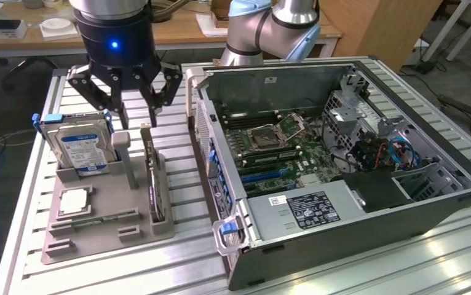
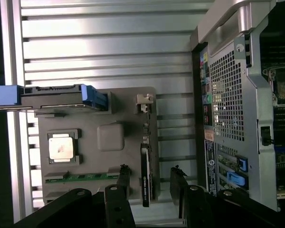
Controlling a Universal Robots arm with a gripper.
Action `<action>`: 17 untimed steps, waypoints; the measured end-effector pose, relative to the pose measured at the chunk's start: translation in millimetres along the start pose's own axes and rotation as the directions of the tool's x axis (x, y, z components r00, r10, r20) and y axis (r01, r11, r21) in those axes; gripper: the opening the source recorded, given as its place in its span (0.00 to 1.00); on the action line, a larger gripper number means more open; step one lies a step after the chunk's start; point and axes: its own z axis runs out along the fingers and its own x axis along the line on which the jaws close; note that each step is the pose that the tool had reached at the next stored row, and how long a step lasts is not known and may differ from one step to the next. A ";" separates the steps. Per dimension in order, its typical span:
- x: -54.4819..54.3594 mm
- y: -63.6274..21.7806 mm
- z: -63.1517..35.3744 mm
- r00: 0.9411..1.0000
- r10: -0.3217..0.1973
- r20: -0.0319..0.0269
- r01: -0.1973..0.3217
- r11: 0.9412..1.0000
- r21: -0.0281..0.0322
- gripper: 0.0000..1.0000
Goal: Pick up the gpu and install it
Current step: 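Pick up the gpu and move the gpu toward the slot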
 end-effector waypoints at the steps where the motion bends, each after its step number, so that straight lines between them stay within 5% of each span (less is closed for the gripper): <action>1: 0.1 -0.4 0.2 1.000 0.000 0.000 0.000 1.000 -0.001 0.47; 17: 0.6 -3.9 7.4 1.000 0.000 -0.001 0.000 1.000 -0.012 0.47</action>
